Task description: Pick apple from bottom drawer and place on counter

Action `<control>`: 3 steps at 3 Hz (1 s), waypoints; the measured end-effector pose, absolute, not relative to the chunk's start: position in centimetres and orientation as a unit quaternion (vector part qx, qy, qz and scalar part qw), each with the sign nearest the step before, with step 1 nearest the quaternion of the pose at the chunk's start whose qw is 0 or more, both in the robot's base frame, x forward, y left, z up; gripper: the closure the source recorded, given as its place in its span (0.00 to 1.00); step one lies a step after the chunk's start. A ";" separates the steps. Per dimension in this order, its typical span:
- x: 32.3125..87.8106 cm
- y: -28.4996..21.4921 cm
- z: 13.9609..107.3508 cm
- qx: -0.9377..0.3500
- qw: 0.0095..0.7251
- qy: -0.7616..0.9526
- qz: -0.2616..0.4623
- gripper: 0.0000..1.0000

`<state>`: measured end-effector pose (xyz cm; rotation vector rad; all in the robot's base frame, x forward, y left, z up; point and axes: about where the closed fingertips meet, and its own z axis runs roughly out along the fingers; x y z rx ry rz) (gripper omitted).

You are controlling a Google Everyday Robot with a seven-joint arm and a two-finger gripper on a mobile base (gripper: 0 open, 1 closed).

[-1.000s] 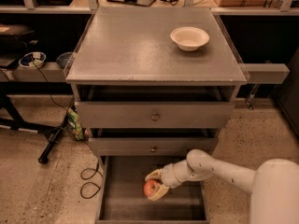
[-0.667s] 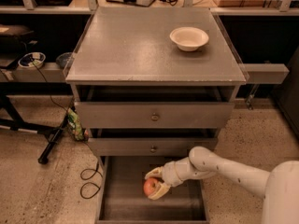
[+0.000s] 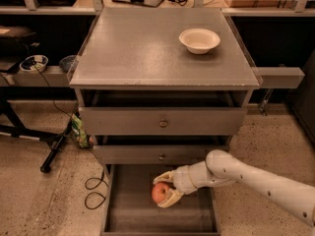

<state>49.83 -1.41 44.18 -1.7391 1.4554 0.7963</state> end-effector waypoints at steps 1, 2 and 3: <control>49.3 -1.3 48.3 -0.685 0.373 0.556 0.287 1.00; 48.9 -0.9 52.7 -0.700 0.381 0.547 0.256 1.00; 48.9 -0.9 52.7 -0.700 0.381 0.547 0.256 1.00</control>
Offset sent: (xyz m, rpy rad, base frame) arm -0.0121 0.0047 0.1321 -0.0698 -0.1929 -0.0113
